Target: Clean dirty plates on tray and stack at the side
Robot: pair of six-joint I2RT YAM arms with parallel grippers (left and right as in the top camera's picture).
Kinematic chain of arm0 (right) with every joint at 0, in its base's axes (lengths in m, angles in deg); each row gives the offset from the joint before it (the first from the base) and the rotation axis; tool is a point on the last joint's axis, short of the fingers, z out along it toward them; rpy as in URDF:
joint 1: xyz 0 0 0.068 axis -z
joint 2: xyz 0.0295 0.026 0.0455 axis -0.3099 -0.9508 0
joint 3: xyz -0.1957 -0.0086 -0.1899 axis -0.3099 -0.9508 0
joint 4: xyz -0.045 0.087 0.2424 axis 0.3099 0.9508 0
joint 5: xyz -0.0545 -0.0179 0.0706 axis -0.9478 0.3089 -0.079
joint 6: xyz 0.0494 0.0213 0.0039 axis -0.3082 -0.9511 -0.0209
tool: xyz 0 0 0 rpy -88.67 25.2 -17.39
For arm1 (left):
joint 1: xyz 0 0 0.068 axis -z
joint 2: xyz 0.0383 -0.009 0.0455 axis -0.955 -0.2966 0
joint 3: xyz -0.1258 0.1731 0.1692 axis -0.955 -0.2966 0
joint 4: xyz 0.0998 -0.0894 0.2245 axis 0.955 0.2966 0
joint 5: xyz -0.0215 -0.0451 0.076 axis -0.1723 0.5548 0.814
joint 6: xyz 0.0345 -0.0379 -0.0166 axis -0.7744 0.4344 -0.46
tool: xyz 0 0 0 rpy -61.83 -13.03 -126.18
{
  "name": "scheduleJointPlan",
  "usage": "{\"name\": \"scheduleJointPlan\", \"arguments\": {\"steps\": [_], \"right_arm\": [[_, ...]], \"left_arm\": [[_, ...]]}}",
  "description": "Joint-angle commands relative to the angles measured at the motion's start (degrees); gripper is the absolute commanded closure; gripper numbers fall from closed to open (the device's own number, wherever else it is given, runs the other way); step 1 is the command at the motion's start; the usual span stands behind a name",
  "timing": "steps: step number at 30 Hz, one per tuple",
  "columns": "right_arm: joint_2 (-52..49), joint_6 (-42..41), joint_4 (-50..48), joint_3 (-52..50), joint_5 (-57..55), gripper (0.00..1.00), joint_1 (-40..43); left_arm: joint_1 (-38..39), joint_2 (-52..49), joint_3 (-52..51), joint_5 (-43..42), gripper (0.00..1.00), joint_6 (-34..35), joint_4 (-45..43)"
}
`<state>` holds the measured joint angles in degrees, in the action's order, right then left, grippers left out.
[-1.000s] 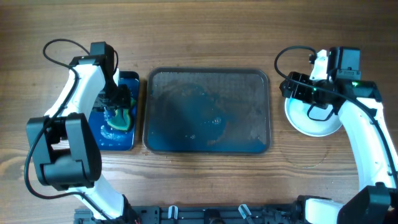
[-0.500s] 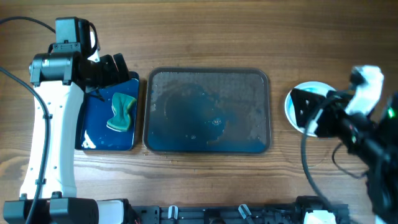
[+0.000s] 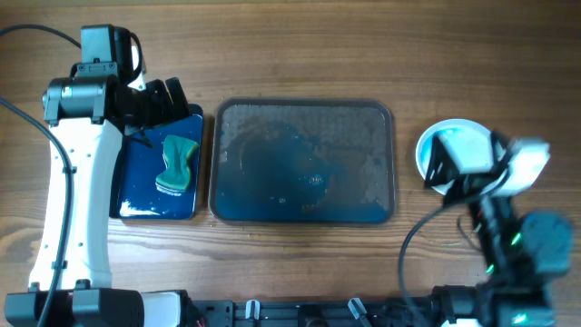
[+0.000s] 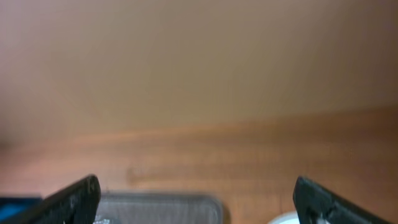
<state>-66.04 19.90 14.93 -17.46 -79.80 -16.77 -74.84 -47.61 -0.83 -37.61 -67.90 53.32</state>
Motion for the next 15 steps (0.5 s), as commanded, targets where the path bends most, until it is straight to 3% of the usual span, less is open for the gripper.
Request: {"name": "scheduleJointPlan", "arguments": {"steps": [1,6,15], "right_arm": [[13.09,0.90,-4.74,-15.63,1.31,0.00,-0.20],[19.85,1.09,-13.55,-28.57,0.90,0.00,-1.01],[19.82,0.83,-13.51,-28.52,0.90,0.00,-1.05]], "left_arm": [[0.11,-0.31,0.26,-0.66,0.00,0.94,0.00],[0.11,-0.31,0.26,-0.66,0.00,0.94,0.00],[0.11,-0.31,0.26,-0.66,0.00,0.94,0.00]]}}
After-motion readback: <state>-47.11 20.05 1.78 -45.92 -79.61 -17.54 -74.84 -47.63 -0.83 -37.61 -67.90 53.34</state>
